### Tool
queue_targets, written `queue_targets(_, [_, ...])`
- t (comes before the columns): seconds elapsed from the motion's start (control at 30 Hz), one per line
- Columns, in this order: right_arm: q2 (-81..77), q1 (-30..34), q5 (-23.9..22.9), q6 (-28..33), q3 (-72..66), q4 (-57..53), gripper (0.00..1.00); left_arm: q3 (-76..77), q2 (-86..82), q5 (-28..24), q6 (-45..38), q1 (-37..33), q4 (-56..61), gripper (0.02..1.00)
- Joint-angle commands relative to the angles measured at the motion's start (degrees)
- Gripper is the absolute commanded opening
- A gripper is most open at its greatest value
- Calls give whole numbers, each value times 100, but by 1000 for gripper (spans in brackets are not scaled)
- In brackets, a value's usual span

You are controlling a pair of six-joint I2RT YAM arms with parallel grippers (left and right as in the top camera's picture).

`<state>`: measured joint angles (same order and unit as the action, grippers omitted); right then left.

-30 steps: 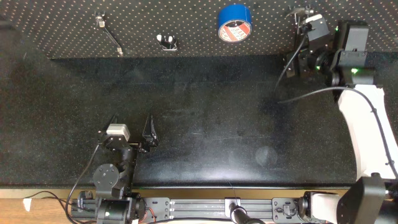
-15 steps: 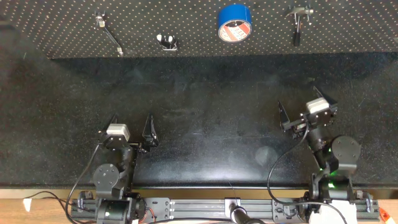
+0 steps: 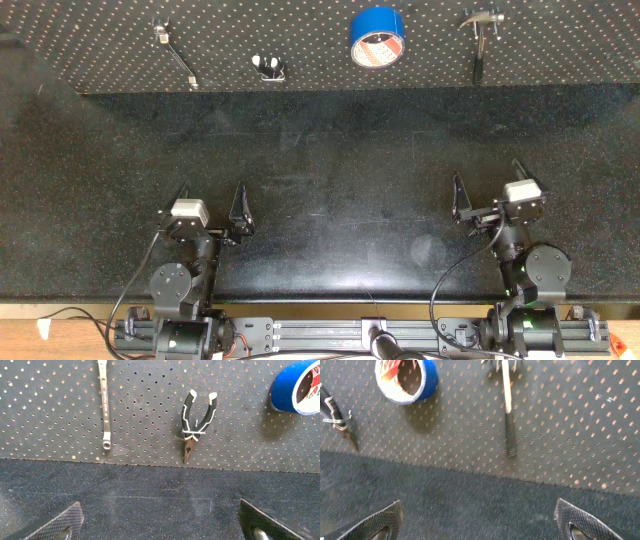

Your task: Place Tools Onto Pegboard

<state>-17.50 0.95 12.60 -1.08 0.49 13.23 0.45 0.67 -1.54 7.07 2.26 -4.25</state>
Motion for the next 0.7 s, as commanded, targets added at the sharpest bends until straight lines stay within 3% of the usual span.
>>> queue_targets(0.03, [1069,-157,-61,136,-28,-1311,985,-13,-42,-2,-50,17,-33,996])
queue_targets(0.3, [1749,-492,-63,131,-28,-1646,985,-13,-42,-2,-50,17,-33,993])
queue_targets(0.7, [1744,-490,-63,133,-26,-1641,985,-13,-42,-2,-50,17,-33,996])
